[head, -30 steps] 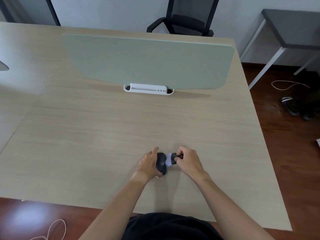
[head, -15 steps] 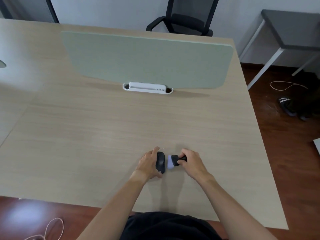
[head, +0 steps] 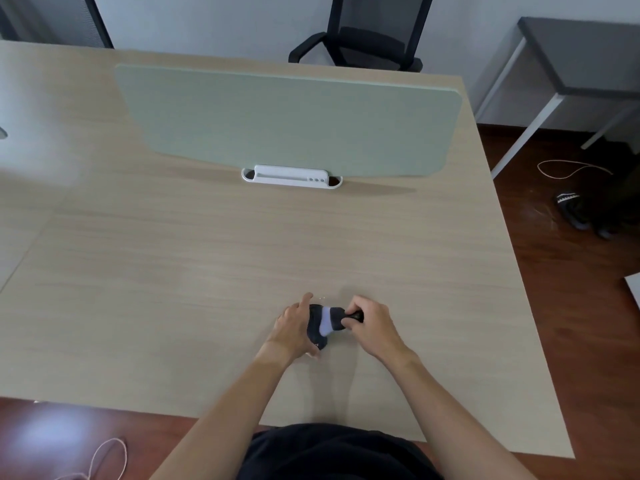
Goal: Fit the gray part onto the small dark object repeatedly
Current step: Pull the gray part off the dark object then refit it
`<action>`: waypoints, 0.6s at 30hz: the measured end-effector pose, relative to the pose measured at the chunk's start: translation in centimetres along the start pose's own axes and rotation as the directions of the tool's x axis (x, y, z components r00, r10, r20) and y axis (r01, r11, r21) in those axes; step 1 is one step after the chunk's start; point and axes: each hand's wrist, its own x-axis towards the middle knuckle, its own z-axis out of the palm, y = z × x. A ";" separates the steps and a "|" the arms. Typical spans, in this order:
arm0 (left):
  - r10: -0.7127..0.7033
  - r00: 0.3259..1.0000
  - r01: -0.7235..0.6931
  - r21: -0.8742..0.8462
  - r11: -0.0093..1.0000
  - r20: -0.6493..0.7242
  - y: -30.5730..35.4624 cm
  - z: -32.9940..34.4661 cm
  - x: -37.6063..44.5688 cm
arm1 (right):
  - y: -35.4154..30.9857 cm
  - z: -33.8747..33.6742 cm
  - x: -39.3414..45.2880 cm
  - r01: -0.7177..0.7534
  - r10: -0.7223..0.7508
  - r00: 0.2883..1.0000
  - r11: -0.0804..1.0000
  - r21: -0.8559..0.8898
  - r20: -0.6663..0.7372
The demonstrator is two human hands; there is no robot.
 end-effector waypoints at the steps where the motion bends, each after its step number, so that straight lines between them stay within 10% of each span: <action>1: -0.023 1.000 0.023 -0.038 0.999 -0.004 0.0 0.2 -0.2 | -0.4 0.2 0.1 0.013 -0.013 0.998 1.000 -0.006 0.068; 11: -0.061 0.998 0.061 -0.036 0.997 0.015 0.5 0.3 -0.3 | -0.8 1.4 1.4 0.001 -0.042 0.989 0.962 -0.275 -0.142; 18: -0.049 0.995 0.049 0.006 0.999 0.083 1.0 -0.1 0.3 | -1.7 2.2 2.1 -0.161 0.157 0.987 0.974 0.159 0.034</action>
